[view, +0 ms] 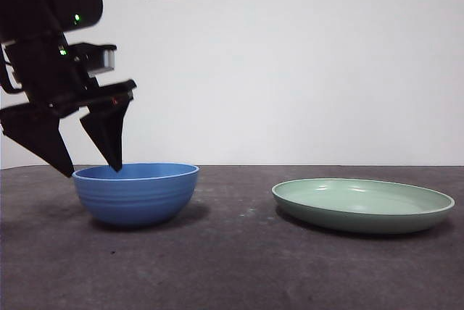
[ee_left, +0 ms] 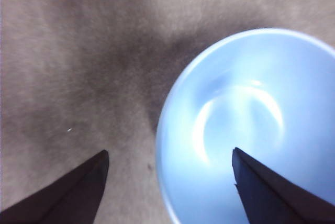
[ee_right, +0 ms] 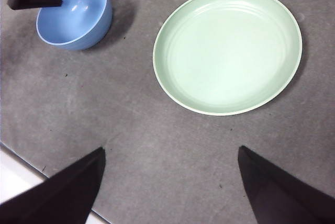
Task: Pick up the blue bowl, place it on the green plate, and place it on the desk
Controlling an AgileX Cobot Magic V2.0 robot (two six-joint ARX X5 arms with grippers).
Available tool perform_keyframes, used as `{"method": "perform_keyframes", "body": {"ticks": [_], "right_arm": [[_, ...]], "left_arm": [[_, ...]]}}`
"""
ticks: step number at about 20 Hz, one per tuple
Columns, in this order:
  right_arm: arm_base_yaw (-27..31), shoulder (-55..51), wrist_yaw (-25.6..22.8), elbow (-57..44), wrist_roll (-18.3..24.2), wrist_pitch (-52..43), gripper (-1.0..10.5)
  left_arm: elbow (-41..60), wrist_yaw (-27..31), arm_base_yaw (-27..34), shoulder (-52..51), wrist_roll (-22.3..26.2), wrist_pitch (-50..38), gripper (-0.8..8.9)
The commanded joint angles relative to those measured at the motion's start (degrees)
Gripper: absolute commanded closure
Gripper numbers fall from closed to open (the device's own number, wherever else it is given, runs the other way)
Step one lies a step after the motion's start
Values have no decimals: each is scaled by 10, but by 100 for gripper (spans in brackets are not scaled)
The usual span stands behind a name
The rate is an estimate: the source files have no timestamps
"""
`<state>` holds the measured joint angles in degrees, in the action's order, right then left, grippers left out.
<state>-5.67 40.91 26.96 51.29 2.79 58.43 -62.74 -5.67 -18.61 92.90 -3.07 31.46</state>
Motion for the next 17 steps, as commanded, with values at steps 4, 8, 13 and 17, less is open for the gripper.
{"method": "perform_keyframes", "body": {"ticks": [4, 8, 13, 17], "right_arm": [[-2, 2, 0, 10, 2, -5, 539], [-2, 2, 0, 10, 2, -5, 539], [-2, 2, 0, 10, 2, -5, 539], [-2, 2, 0, 10, 2, -5, 539]], "left_arm": [[-13, 4, -3, 32, 0, -8, 524], [-13, 4, -3, 37, 0, -2, 684], [-13, 4, -3, 37, -11, -11, 804], [-19, 4, -5, 31, -15, -12, 804]]}}
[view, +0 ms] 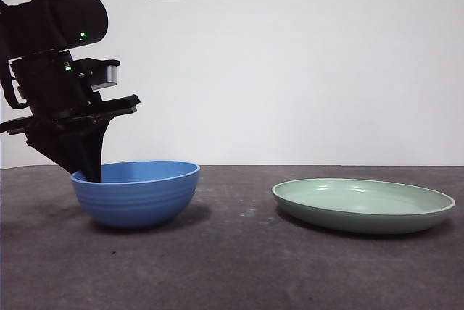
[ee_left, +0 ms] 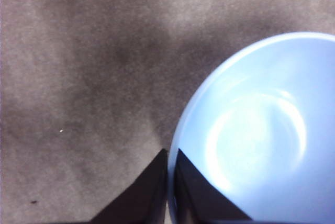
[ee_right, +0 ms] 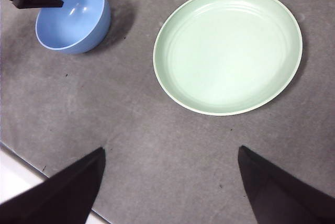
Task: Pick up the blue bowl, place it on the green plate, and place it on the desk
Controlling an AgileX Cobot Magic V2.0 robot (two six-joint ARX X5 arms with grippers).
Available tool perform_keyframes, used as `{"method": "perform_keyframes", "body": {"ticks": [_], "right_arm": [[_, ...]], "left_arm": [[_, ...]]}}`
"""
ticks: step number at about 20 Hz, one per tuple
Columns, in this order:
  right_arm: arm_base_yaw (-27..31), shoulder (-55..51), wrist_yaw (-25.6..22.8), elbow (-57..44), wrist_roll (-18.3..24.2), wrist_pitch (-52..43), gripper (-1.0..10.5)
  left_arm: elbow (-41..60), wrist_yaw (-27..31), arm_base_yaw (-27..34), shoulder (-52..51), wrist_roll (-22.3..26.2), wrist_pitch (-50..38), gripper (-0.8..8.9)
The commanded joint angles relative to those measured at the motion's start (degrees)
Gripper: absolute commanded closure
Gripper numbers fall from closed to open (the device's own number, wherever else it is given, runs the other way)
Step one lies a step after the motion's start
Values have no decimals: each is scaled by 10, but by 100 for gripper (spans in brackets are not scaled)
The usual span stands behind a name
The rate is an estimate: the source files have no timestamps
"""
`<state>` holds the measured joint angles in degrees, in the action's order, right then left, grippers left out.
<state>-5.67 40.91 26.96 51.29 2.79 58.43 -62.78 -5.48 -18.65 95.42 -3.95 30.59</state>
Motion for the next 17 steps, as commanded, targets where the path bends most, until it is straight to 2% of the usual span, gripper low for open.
{"method": "perform_keyframes", "body": {"ticks": [1, 7, 13, 17], "right_arm": [[-2, 2, 0, 10, 2, -5, 539], [-2, 2, 0, 10, 2, -5, 539], [-2, 2, 0, 10, -5, -6, 539], [-2, 2, 0, 10, -7, -6, 539]], "left_arm": [[-25, 1, -6, 2, -13, 0, 804], [-146, -6, -53, -14, -18, 76, 804], [-227, -6, -137, -2, -33, 53, 804], [-280, -6, -176, 60, -43, 50, 804]]}}
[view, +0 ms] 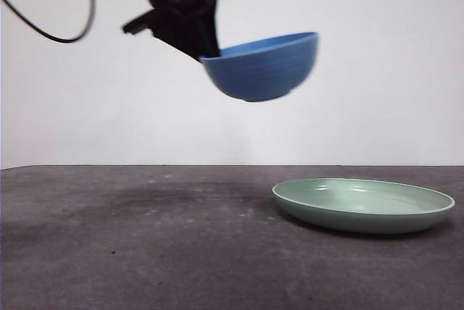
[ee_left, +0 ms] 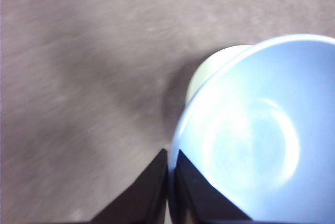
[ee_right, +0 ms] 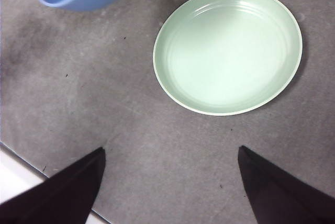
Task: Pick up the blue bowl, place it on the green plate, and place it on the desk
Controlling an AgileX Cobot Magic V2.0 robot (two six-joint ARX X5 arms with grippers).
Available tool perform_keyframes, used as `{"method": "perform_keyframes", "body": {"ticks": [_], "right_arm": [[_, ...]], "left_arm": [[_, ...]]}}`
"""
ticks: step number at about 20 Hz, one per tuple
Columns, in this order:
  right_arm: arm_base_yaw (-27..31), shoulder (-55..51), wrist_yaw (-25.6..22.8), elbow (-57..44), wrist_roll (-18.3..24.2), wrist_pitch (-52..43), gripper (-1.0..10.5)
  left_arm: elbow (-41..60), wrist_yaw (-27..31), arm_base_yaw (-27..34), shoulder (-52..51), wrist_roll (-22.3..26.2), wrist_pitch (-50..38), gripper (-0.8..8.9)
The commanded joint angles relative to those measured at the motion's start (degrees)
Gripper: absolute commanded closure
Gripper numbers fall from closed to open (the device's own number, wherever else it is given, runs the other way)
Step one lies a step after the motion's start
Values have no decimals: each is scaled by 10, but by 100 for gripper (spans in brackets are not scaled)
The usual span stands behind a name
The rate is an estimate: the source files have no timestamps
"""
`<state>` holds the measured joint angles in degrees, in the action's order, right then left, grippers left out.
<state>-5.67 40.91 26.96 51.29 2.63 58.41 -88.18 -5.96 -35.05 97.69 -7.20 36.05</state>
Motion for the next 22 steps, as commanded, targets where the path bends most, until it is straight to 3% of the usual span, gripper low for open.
{"method": "perform_keyframes", "body": {"ticks": [1, 12, 18, 22], "right_arm": [[-2, 2, 0, 10, -5, -5, 539], [-2, 2, 0, 10, -20, -2, 539], [-2, 2, -5, 10, -20, -2, 539], [-2, 2, -4, 10, -20, -3, 539]], "left_arm": [[-45, -1, -22, 59, -11, 0, 804], [-232, 0, -74, 292, -8, 35, 804], [-237, 0, -78, 318, -7, 31, 804], [-237, 0, -78, 318, 19, 36, 803]]}}
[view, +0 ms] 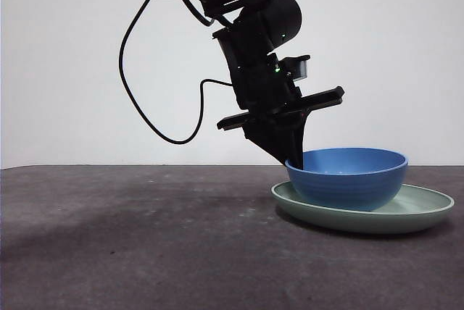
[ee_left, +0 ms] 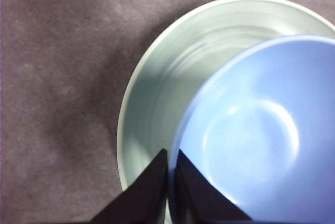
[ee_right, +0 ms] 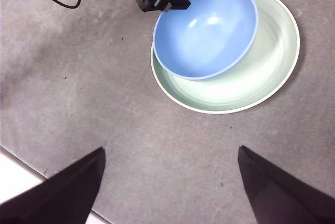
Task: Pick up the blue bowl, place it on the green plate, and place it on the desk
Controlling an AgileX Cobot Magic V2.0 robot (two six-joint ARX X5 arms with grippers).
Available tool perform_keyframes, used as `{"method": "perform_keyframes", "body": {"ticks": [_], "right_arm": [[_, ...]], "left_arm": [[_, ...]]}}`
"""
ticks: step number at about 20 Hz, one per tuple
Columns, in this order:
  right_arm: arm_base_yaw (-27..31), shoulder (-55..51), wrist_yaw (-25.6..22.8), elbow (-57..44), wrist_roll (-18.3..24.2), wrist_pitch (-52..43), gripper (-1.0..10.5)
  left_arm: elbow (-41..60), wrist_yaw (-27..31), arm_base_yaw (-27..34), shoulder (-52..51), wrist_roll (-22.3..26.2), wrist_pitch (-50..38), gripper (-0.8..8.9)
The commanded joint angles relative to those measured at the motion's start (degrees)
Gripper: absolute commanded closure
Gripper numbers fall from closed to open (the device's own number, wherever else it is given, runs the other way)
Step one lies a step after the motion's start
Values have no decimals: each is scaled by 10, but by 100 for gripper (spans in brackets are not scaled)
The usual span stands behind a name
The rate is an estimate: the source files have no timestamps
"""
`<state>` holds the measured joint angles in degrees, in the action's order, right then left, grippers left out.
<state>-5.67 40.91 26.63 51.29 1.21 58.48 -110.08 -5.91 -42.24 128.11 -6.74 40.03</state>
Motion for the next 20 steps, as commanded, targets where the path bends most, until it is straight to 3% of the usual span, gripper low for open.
{"method": "perform_keyframes", "body": {"ticks": [1, 4, 7, 13, 20], "right_arm": [[-2, 2, -1, 10, -6, -3, 539], [-2, 2, -1, 10, -6, -3, 539], [-2, 2, -1, 10, -6, -3, 539], [-2, 2, -1, 10, -6, -3, 539], [-2, 2, -1, 10, -6, -3, 539]], "left_arm": [[-18, -1, -8, 14, 16, -5, 800], [-18, -1, -11, 14, 16, -7, 769], [-18, -1, -13, 14, 16, -7, 626], [-18, -1, -16, 6, 14, 8, 616], [-18, -1, 11, -109, 11, 26, 610]]}}
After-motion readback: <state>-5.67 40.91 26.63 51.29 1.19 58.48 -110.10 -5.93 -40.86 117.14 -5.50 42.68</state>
